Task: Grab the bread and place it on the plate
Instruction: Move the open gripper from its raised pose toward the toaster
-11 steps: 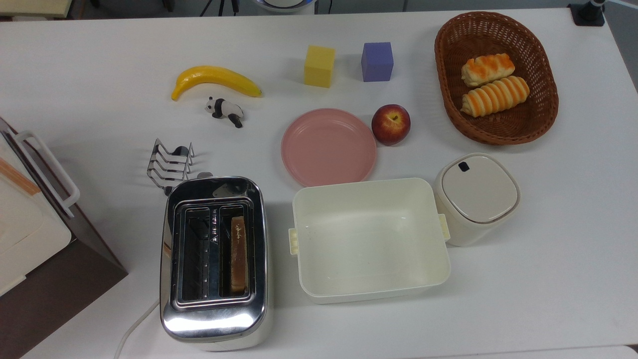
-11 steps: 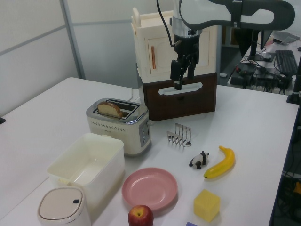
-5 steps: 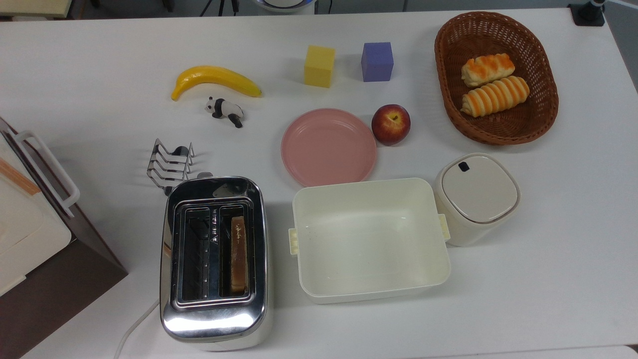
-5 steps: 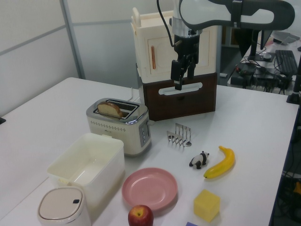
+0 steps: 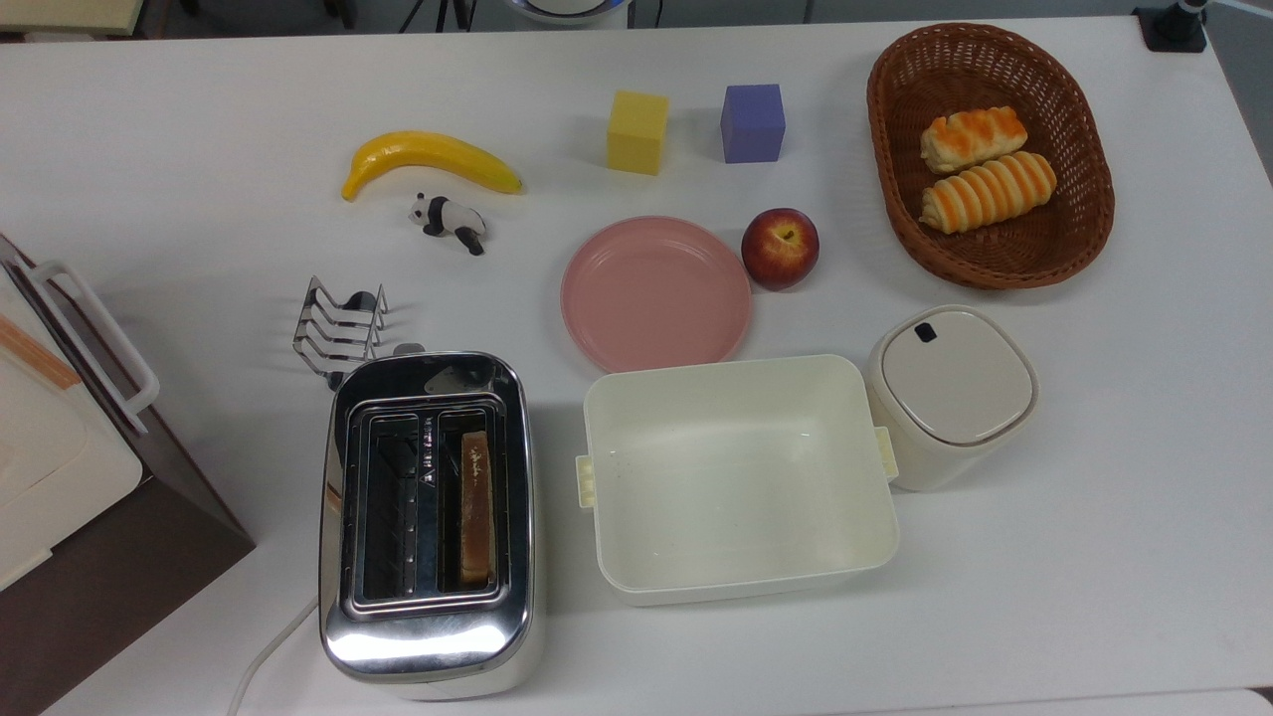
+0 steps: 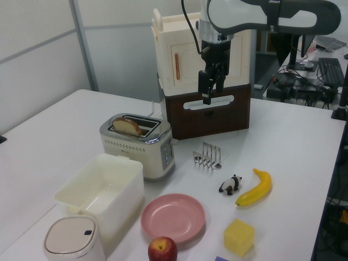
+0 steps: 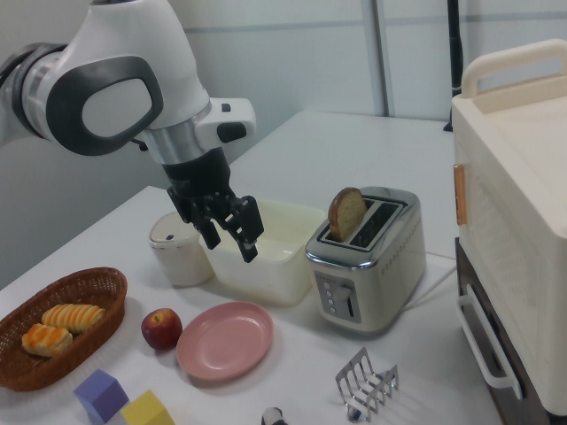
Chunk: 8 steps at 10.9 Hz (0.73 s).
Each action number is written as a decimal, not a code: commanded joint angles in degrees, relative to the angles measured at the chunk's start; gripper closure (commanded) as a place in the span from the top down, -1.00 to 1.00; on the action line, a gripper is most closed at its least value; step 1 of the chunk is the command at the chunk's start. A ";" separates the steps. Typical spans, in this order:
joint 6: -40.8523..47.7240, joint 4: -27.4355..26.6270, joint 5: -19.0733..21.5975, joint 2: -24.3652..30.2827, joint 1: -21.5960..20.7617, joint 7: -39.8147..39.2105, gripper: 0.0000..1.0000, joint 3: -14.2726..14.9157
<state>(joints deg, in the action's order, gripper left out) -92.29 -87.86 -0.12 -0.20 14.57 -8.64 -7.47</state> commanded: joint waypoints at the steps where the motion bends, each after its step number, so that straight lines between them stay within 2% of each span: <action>1: -2.11 -1.00 0.64 0.73 -0.42 -1.55 0.91 0.52; 2: -2.11 -0.91 0.56 0.73 -0.33 -1.81 1.00 0.52; 5: -2.81 -0.47 0.38 -0.84 -0.33 -1.55 1.00 0.52; 8: -17.35 -0.12 0.03 -5.85 -0.50 -1.55 1.00 0.35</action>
<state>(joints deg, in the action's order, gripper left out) -100.21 -87.91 -0.12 -2.39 14.57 -8.87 -7.46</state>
